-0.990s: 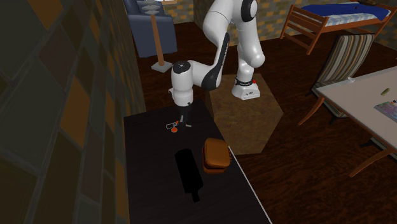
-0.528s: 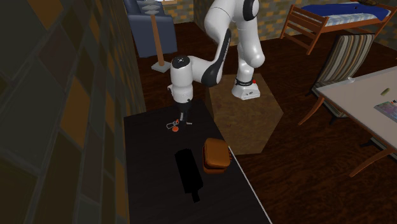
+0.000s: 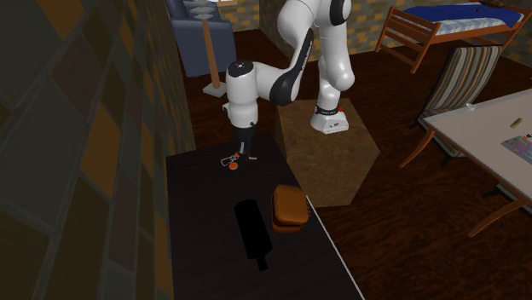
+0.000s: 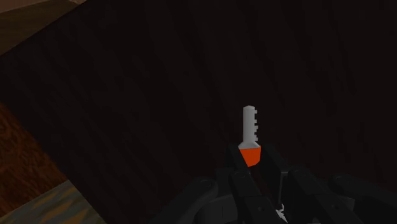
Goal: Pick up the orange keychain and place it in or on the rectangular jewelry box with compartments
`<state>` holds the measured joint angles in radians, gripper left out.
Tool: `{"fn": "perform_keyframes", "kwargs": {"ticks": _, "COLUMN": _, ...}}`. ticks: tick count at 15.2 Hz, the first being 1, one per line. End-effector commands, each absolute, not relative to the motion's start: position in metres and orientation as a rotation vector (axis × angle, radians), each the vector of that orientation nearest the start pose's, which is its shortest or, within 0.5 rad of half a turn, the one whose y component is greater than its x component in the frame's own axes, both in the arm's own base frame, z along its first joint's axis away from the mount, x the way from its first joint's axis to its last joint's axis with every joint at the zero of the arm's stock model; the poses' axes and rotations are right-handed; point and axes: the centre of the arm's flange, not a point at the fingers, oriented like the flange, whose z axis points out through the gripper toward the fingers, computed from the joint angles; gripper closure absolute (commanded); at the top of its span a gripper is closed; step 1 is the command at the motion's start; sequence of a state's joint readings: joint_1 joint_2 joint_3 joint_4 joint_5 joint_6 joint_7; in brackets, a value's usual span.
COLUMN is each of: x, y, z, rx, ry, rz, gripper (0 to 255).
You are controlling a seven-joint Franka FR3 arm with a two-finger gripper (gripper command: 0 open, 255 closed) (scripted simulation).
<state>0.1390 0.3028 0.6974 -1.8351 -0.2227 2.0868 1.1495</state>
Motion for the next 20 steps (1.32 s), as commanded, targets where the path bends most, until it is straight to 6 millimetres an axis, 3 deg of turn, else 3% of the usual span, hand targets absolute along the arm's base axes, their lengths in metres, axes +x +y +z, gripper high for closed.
{"fn": "perform_keyframes", "kwargs": {"ticks": 1, "x": 0.444, "y": 0.434, "z": 0.412, "rx": -3.1, "ry": 0.358, "rz": -0.025, "gripper": 255}}
{"fn": "perform_keyframes", "kwargs": {"ticks": 19, "x": 0.444, "y": 0.434, "z": 0.507, "rx": -3.1, "ry": 0.358, "rz": -0.025, "gripper": 255}}
{"fn": "perform_keyframes", "kwargs": {"ticks": 20, "x": 0.436, "y": 0.445, "z": 0.507, "rx": -3.1, "ry": 0.358, "rz": -0.025, "gripper": 255}}
